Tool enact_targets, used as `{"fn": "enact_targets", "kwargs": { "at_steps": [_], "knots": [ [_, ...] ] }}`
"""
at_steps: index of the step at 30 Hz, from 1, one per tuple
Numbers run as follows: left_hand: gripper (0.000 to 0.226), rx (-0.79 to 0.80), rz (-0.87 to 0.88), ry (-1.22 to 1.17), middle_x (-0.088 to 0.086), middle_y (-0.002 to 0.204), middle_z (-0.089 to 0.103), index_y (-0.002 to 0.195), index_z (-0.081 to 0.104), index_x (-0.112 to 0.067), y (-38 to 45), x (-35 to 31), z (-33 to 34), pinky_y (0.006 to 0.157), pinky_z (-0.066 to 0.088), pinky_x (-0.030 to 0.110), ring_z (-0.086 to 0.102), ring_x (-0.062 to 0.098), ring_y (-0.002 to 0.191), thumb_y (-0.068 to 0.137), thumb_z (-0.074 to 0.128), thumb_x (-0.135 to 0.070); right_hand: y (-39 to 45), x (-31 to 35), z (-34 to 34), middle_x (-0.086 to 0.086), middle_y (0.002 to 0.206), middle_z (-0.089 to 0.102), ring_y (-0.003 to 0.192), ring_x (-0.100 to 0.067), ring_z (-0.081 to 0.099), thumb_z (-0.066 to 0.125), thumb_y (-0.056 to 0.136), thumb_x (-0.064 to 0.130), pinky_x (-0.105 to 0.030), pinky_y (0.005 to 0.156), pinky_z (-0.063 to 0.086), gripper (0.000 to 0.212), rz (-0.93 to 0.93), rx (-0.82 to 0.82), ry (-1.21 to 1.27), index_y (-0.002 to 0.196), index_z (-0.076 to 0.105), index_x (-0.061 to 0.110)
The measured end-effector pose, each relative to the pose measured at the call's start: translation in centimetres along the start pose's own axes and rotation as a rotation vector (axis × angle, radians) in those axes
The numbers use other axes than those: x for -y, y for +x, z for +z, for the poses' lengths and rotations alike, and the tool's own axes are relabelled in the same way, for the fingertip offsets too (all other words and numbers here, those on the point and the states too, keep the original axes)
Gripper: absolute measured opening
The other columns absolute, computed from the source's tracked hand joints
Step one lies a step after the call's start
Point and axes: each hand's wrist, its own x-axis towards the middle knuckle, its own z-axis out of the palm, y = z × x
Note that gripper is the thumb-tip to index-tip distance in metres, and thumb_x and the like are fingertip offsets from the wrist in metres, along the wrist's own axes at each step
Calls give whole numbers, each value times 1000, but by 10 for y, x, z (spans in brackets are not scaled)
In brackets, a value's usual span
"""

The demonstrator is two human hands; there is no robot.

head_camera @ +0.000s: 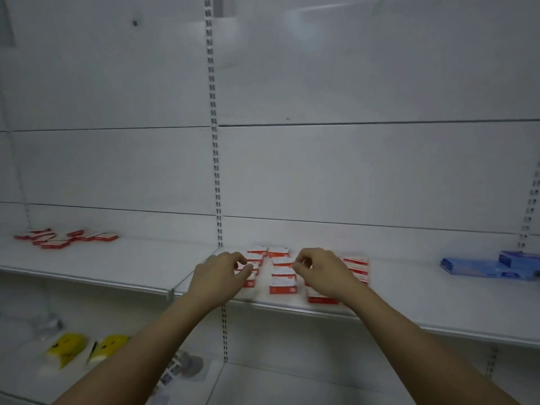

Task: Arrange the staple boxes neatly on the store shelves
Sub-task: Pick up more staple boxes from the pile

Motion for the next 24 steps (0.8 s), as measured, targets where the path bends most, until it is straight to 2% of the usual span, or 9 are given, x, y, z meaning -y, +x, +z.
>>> {"fn": "enact_targets", "kwargs": {
  "at_steps": [4,6,13,16,20,24],
  "knots": [
    [41,61,-96,0,-8,118,63,117,59,-32,-7,71,-27,94,45,38,58,16,104,93,39,-58,26,68,39,5,89,65,82,-16,61,52,91,39,-35,76,52,21,-35,101,20,87,64,22],
    [40,70,-134,9,-7,115,64,114,61,-32,-14,117,-42,93,45,38,58,16,103,92,39,-58,38,106,68,6,84,63,81,-17,61,54,89,38,-34,75,49,18,-55,152,42,78,60,25],
    [45,45,-292,48,-8,107,68,104,65,-31,-60,287,-107,87,50,36,61,17,99,86,40,-64,73,246,178,4,80,65,78,-19,61,52,89,44,-35,74,49,23,-149,288,39,72,57,28],
    [43,18,-375,97,-7,109,68,106,67,-30,-77,347,-142,87,49,34,61,18,103,88,43,-61,95,308,216,2,84,65,79,-20,60,52,89,44,-34,74,48,23,-219,316,28,77,60,26],
    [47,5,-446,129,-3,110,68,108,66,-31,-92,413,-183,89,50,39,61,19,102,86,41,-64,121,386,261,0,99,66,89,-20,60,51,89,46,-33,76,49,24,-338,341,-19,88,63,25],
    [48,-50,-498,173,-3,111,67,113,66,-27,-92,464,-218,84,47,33,60,20,103,89,41,-61,147,446,298,0,105,65,93,-20,60,50,90,45,-35,79,50,26,-431,367,-48,96,63,23]
  ]
}}
